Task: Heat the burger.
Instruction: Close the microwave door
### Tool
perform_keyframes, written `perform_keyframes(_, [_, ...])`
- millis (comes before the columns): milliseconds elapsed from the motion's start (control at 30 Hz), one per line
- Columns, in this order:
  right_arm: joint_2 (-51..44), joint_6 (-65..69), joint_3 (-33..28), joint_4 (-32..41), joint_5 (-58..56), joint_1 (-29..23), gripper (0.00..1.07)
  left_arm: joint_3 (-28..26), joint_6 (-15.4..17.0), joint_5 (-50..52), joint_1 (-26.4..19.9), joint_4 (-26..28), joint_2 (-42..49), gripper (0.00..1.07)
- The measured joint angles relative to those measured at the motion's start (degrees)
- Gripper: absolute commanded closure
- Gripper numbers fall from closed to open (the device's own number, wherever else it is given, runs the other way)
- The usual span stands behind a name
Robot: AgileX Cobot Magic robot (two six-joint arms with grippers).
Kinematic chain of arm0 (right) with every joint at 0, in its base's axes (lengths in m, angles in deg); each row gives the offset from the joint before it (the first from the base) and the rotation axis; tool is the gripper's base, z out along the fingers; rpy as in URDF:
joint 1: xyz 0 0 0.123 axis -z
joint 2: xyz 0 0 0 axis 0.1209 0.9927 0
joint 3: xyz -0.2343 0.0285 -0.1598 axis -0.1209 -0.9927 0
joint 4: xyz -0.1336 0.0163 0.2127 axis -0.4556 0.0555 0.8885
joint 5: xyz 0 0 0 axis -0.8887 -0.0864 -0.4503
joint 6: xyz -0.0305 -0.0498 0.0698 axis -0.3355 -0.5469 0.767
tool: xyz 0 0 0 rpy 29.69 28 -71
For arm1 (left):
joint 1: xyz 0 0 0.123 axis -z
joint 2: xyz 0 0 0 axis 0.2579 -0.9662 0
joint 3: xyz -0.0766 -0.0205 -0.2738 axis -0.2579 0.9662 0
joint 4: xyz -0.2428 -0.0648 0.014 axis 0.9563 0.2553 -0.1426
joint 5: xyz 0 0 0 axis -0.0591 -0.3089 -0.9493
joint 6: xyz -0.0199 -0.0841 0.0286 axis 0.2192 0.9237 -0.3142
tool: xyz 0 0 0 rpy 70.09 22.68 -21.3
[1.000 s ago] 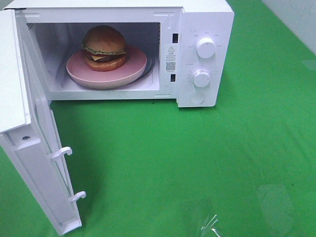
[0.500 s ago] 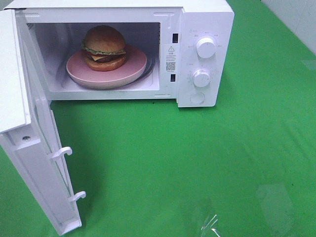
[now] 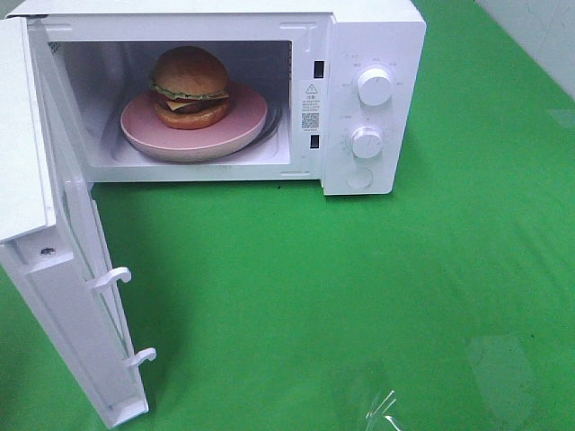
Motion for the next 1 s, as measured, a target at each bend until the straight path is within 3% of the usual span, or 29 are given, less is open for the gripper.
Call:
perform_keyframes(433, [0.00,0.00,0.00,0.00,0.00,0.00,0.31,8.37,-1.03,19.48,0.00,1.32,-9.17,1.07])
perform_keyframes(667, [0.00,0.00,0.00,0.00,0.00,0.00,0.31,14.38,-1.03,35.24,0.00,1.32,-16.67,1.07])
perform_keyframes(700, [0.00,0.00,0.00,0.00,0.00,0.00,0.31,16.44,-1.03,41.20,0.00,1.32,-19.82,1.07])
perform_keyframes(800, [0.00,0.00,0.00,0.00,0.00,0.00,0.31,17.25,-0.97,43.77,0.00,1.26,-21.37,1.07])
perform_keyframes(1000, [0.00,0.00,0.00,0.00,0.00,0.00,0.31,19.31,3.27,53.69,0.00,-2.35,-28.93,1.07])
